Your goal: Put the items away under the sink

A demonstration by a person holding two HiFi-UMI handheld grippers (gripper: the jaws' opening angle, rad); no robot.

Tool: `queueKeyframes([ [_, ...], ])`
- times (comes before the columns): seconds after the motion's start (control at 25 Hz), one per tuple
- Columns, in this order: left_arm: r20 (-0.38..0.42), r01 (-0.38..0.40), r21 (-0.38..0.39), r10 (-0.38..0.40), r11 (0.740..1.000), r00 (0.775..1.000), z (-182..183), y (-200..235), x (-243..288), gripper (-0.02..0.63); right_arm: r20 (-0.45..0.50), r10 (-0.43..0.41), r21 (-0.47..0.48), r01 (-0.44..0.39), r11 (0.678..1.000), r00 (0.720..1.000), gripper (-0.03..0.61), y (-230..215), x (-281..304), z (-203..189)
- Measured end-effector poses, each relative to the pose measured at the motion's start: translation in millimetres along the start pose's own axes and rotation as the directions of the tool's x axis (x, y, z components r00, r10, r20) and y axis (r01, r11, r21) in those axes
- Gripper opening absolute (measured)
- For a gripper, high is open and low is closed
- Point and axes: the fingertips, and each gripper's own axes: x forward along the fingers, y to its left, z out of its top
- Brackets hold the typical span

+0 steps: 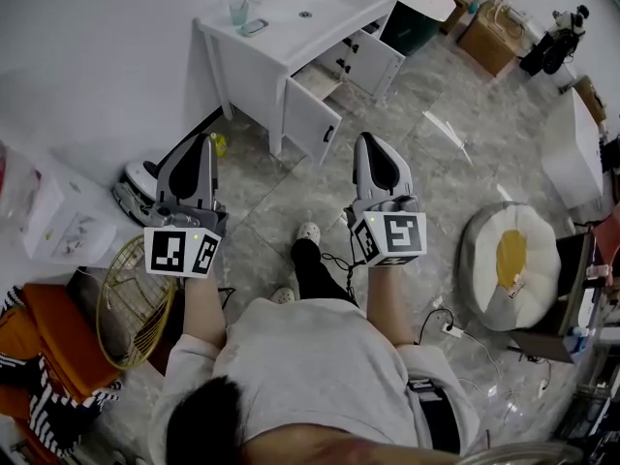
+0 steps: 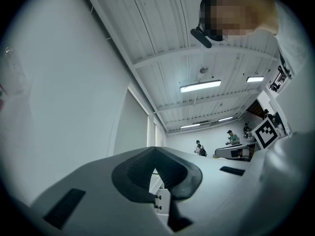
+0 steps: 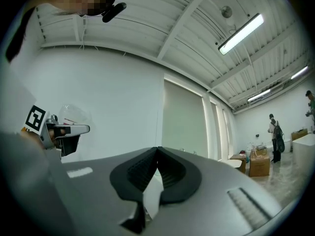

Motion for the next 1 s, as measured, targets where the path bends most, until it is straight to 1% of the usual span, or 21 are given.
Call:
queueKeyframes([
  [0.16, 0.005, -0.019, 0.009, 0.019, 1.0, 1.0, -11.6, 15.5, 43.8, 0.006, 0.002, 0.026, -0.001, -0.026, 1.0, 1.0, 0.011, -23.0, 48.4, -9.0],
  [0.56, 0.041, -0.09, 0.044, 0.089, 0.995, 0.995, -20.9, 57.3, 160.5, 0.006, 0.038, 0.121, 0.0, -0.121, 0.993, 0.992, 0.011, -78.9, 183.1, -8.6],
  [0.8, 0.043, -0.136, 0.06, 0.134, 0.989, 0.99, -40.6, 73.4, 221.8, 0.006, 0.035, 0.164, 0.004, -0.164, 0.986, 0.986, 0.011, -111.7, 244.4, -22.4],
  [1.0, 0.034, -0.142, 0.051, 0.14, 0.989, 0.99, -58.7, 73.2, 254.9, 0.006, 0.024, 0.18, 0.026, -0.18, 0.983, 0.983, 0.012, -135.9, 273.3, -37.6],
])
